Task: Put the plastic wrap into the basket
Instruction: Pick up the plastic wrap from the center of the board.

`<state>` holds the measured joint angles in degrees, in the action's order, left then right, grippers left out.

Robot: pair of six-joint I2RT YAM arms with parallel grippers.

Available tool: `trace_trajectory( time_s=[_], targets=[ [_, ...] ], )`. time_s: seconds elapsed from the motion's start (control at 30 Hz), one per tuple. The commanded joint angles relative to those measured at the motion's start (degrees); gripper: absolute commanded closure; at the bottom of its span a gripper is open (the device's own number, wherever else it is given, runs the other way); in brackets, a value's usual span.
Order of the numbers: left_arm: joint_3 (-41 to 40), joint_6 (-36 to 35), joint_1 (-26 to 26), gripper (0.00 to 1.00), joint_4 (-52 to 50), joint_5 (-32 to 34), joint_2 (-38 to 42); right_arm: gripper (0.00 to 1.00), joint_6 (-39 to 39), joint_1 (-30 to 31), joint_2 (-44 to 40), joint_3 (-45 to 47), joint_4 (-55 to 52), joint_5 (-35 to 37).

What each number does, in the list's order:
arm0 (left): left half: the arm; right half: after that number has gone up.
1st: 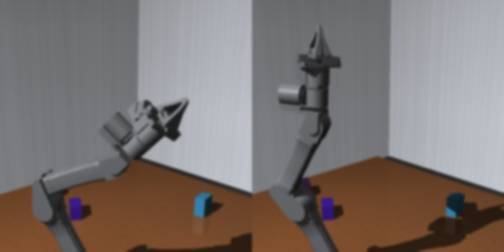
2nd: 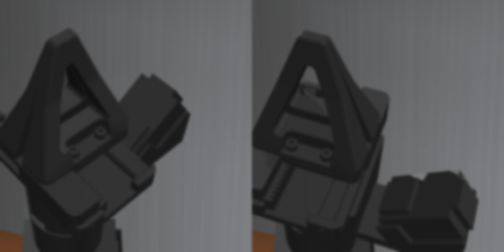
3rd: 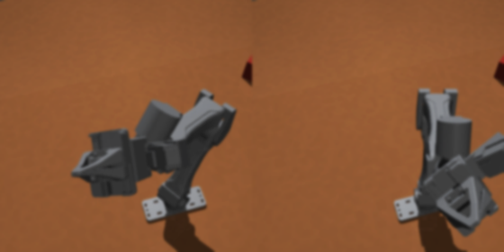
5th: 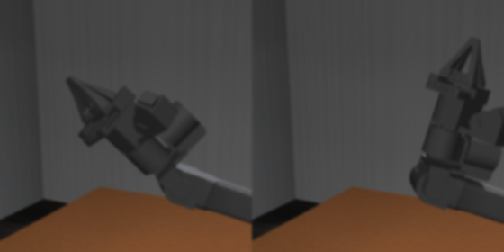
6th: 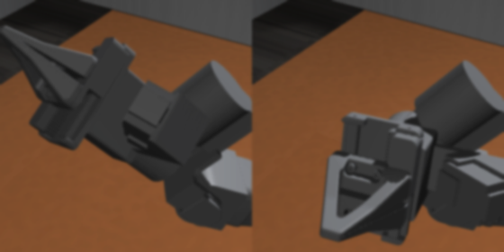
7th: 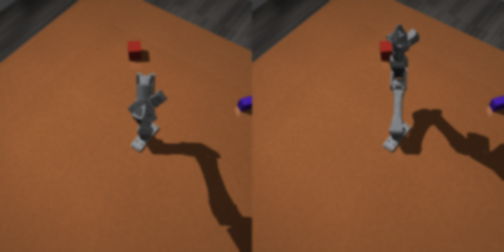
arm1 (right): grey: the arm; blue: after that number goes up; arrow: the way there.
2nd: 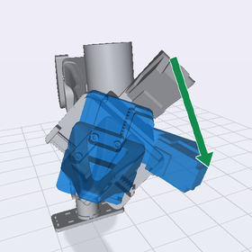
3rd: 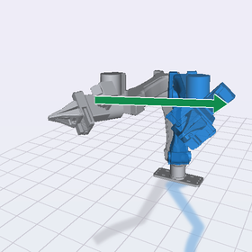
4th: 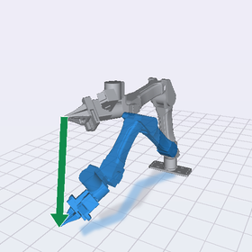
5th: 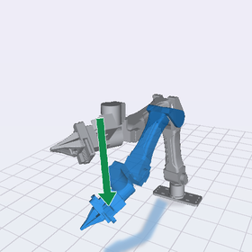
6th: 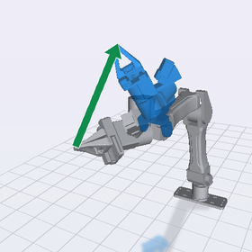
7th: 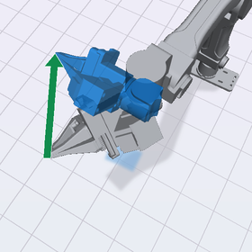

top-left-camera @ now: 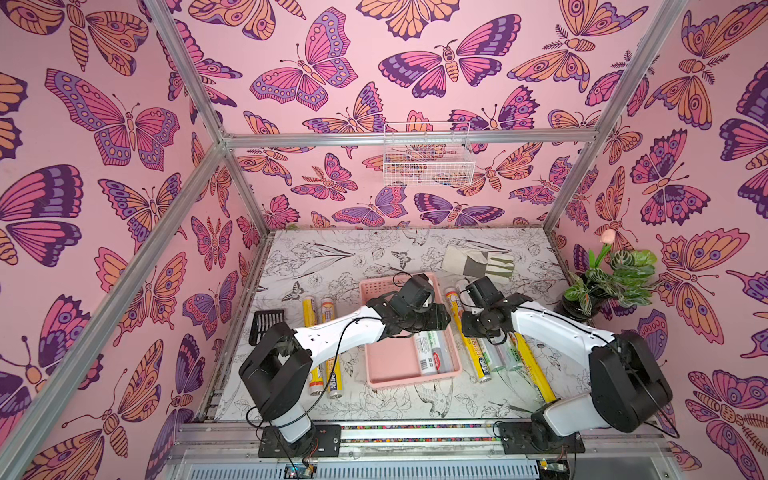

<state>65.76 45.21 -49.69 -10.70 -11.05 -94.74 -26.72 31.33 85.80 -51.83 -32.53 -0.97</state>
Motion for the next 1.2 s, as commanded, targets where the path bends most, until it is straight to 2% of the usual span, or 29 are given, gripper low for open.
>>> trace_trajectory(
  time_s=[0.0, 0.6, 0.83, 1.17],
  targets=[
    [0.07, -1.16, -0.18, 0.32, -0.55, 0.5, -0.53, 0.58, 2.0, 0.65, 2.15, -2.65, -3.07, 1.52],
    [-0.98, -0.89, 0.3, 0.32, -0.55, 0.58, 0.18, 0.57, 3.6, 2.77, 9.77, -4.85, -3.17, 2.29],
    [-1.63, -0.57, 0.55, 0.32, -0.56, 0.94, 0.7, 0.52, 4.3, 2.93, 10.72, -4.77, -2.37, 2.2],
    [-1.9, -0.39, 0.65, 0.32, -0.55, 0.9, 0.7, 0.51, 4.46, 2.95, 12.24, -4.48, -1.31, 2.89]
  ],
)
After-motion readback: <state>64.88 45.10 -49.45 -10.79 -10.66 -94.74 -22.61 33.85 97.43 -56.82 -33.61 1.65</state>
